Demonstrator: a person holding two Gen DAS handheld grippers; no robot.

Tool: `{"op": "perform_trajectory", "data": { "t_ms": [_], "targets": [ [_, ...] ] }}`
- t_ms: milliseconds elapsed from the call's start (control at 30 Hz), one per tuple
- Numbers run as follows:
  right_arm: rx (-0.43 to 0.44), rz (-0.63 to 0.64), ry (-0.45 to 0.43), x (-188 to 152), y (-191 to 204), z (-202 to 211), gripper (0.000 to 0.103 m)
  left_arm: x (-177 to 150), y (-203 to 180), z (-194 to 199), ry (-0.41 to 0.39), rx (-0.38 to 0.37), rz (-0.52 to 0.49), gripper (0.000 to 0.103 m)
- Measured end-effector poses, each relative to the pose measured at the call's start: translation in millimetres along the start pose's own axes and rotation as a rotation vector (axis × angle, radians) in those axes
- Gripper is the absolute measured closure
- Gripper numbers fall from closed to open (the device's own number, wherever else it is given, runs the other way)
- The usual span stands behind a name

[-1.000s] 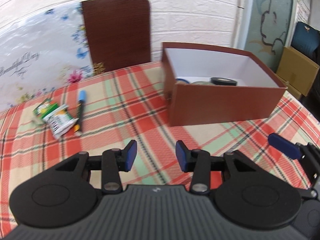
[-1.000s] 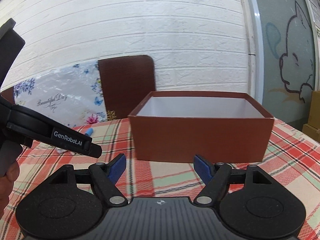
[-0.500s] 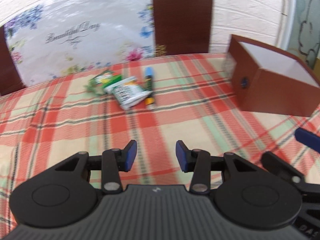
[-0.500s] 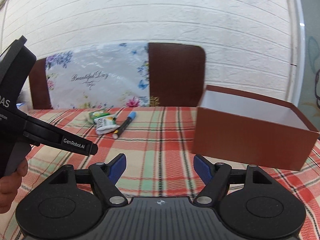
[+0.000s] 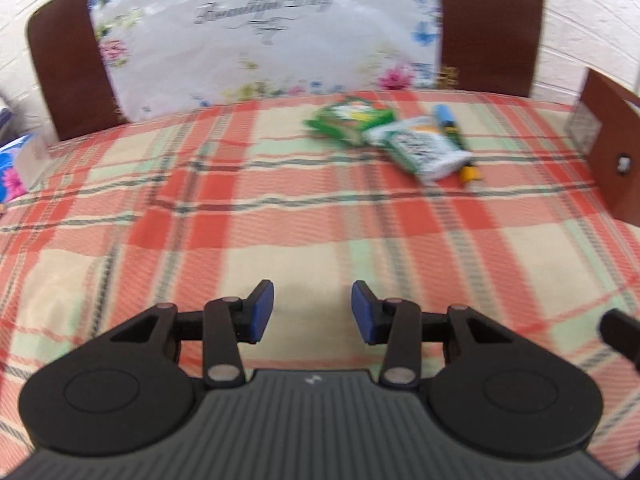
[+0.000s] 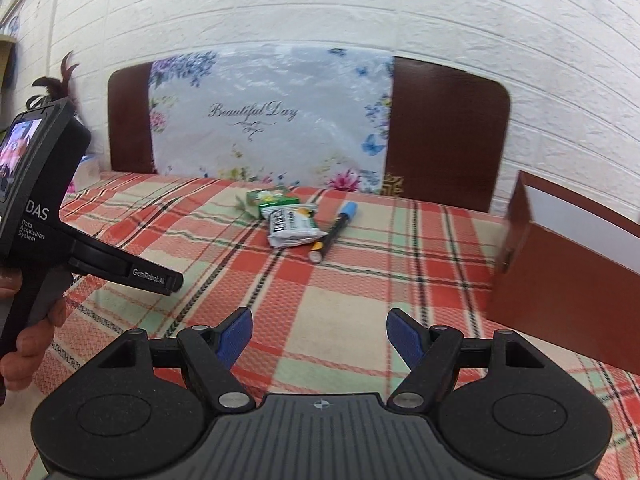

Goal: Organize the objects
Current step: 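Withdraw both open tools from the brown box toward the snack bag, then grasp the white snack bag with green print with the right tool, then clamp the snack bag with the left tool beside the right tool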

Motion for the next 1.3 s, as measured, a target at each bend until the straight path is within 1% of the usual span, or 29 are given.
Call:
{"op": "perform_trajectory", "data": {
  "t_ms": [33, 100, 133, 167, 233, 333, 367, 433, 500, 533, 567, 600, 633, 667, 700, 800, 867, 1000, 1133, 1200, 1233, 1267, 1300],
  "targets": [
    [0.009, 0.007, 0.003, 1.5, 3.7, -6.4, 0.031, -0.3, 10.5, -4.2, -0.011, 0.020, 0.008, 0.053],
    [0.033, 0.017, 0.006, 4.6, 10.5, -22.0, 0.031, -2.1, 33.0, -12.4, -0.037, 0.067, 0.040, 0.042],
    [0.039, 0.024, 0.005, 7.5, 13.3, -32.7, 0.031, -3.8, 43.0, -14.4, -0.056, 0.078, 0.066, 0.034],
    [0.038, 0.036, 0.004, 10.4, 16.3, -43.7, 0.031, -6.3, 50.5, -15.7, -0.075, 0.081, 0.090, 0.033],
    [0.030, 0.060, 0.003, 19.6, 21.1, -64.9, 0.031, -12.1, 55.4, -14.3, -0.124, 0.066, 0.116, 0.033],
    [0.026, 0.100, -0.024, 40.3, 22.8, -95.5, 0.031, -14.3, 45.9, -12.4, -0.173, 0.081, 0.070, 0.034],
    [0.025, 0.111, -0.033, 46.9, 22.4, -105.5, 0.031, -14.3, 44.5, -12.5, -0.179, 0.079, 0.064, 0.034],
    [0.032, 0.127, -0.039, 56.3, 22.2, -124.3, 0.031, -14.3, 47.9, -12.4, -0.180, 0.054, 0.085, 0.034],
    [0.029, 0.148, -0.014, 61.8, 20.6, -146.5, 0.032, -13.4, 54.0, -14.2, -0.177, 0.031, 0.121, 0.034],
    [0.026, 0.157, 0.008, 62.6, 18.8, -156.5, 0.033, -13.5, 54.9, -14.2, -0.178, 0.029, 0.130, 0.034],
    [0.030, 0.164, 0.034, 62.5, 19.2, -166.9, 0.037, -13.3, 54.9, -13.9, -0.179, 0.029, 0.132, 0.034],
    [0.038, 0.167, 0.058, 60.6, 18.0, -173.1, 0.041, -13.1, 53.8, -16.0, -0.180, 0.031, 0.130, 0.034],
    [0.052, 0.155, 0.057, 58.2, 17.3, -173.1, 0.047, -13.0, 52.9, -16.5, -0.180, 0.030, 0.130, 0.034],
    [0.074, 0.134, 0.059, 57.8, 16.0, -170.3, 0.056, -12.8, 53.1, -16.5, -0.180, 0.027, 0.133, 0.034],
    [0.086, 0.110, 0.071, 56.1, 15.3, -165.6, 0.058, -13.0, 53.4, -17.0, -0.179, 0.025, 0.137, 0.034],
    [0.098, 0.095, 0.080, 45.2, 17.1, -142.7, 0.058, -13.0, 53.1, -17.5, -0.178, 0.023, 0.140, 0.034],
    [0.112, 0.106, 0.076, 28.6, 22.2, -117.4, 0.058, -12.9, 52.9, -17.7, -0.178, 0.025, 0.137, 0.034],
    [0.114, 0.120, 0.062, -12.4, 28.4, -53.4, 0.057, -12.8, 50.7, -18.9, -0.173, 0.037, 0.117, 0.033],
    [0.082, 0.096, 0.064, -47.2, 22.9, 4.4, 0.057, -13.1, 46.2, -18.1, -0.168, 0.064, 0.086, 0.031],
    [0.055, 0.093, 0.064, -59.6, 18.7, 24.6, 0.057, -13.5, 44.2, -17.1, -0.166, 0.079, 0.070, 0.030],
    [0.042, 0.087, 0.063, -64.0, 15.1, 32.0, 0.054, -13.8, 43.1, -16.4, -0.165, 0.088, 0.062, 0.029],
    [0.032, 0.078, 0.065, -67.3, 11.4, 37.9, 0.045, -13.9, 42.2, -16.0, -0.163, 0.095, 0.054, 0.028],
    [0.026, 0.064, 0.066, -68.7, 5.9, 41.2, 0.042, -13.8, 41.5, -15.8, -0.160, 0.102, 0.048, 0.027]
  ]
}}
Point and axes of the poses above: each gripper's, at about its wrist camera, not at the fingertips, and z roughly against the way its jaws point, y to its left, x to its top, the point moved 4 cm from there along -z, roughly the way its jaws point, and after that the axes turned 3 degrees about z, right-handed, at the moved point
